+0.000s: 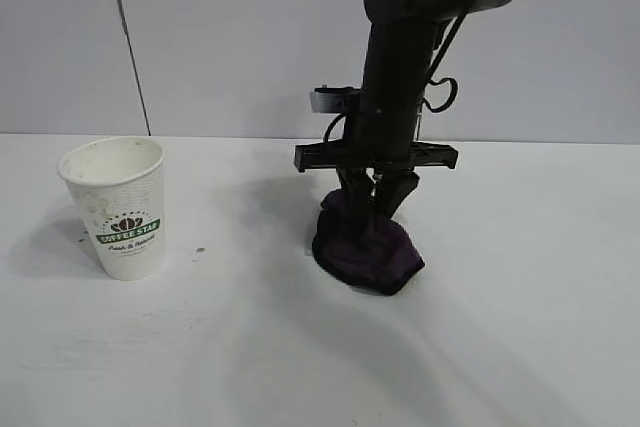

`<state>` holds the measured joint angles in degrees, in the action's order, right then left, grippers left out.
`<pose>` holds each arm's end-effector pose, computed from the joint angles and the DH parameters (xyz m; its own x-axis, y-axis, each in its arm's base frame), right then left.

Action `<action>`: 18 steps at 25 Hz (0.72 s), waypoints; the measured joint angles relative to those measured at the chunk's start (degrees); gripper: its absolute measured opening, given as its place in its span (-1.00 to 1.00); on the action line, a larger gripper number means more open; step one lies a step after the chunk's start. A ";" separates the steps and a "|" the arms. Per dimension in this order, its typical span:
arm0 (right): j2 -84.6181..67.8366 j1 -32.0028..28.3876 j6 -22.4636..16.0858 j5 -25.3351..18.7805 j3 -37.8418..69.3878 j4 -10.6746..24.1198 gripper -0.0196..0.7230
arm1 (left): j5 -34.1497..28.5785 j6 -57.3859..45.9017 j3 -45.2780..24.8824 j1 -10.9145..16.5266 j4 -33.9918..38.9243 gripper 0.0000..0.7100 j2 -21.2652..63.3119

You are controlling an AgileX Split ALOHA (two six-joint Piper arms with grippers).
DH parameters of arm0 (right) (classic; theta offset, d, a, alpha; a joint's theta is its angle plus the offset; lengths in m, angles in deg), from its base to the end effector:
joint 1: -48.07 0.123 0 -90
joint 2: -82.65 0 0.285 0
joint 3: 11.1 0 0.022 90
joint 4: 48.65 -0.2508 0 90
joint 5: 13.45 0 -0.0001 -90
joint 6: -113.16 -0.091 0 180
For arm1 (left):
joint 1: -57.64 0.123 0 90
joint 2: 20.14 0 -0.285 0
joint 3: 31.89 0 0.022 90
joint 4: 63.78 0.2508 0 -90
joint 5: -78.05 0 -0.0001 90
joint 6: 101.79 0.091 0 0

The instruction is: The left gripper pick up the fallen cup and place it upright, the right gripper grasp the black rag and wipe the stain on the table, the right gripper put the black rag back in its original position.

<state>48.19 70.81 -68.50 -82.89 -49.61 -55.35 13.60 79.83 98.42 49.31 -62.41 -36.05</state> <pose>0.4452 0.1974 0.1416 -0.9455 -0.3207 -0.0560 -0.3251 0.9389 0.1132 0.0149 -0.0002 0.2662 -0.6312 0.1314 -0.7644 0.1530 0.9873 0.0434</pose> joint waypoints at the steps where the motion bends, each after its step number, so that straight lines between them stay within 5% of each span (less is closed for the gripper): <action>1: -0.89 0.00 0.00 0.00 0.06 0.05 0.73 | 0.00 0.00 0.00 0.00 0.00 0.96 0.00; 5: -7.10 -0.71 -0.32 -0.15 0.06 4.18 0.73 | 0.00 0.00 0.00 0.00 0.00 0.96 0.00; 13: -21.99 -7.50 -8.22 -1.17 0.06 29.44 0.73 | 0.00 0.00 0.00 0.00 0.00 0.96 0.00; 18: -32.45 -17.21 -9.27 -1.55 0.11 30.63 0.73 | 0.00 0.00 0.00 0.00 0.00 0.96 0.00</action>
<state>15.73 53.61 -77.77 -84.44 -49.51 -24.72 13.60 79.83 98.42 49.31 -62.41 -36.05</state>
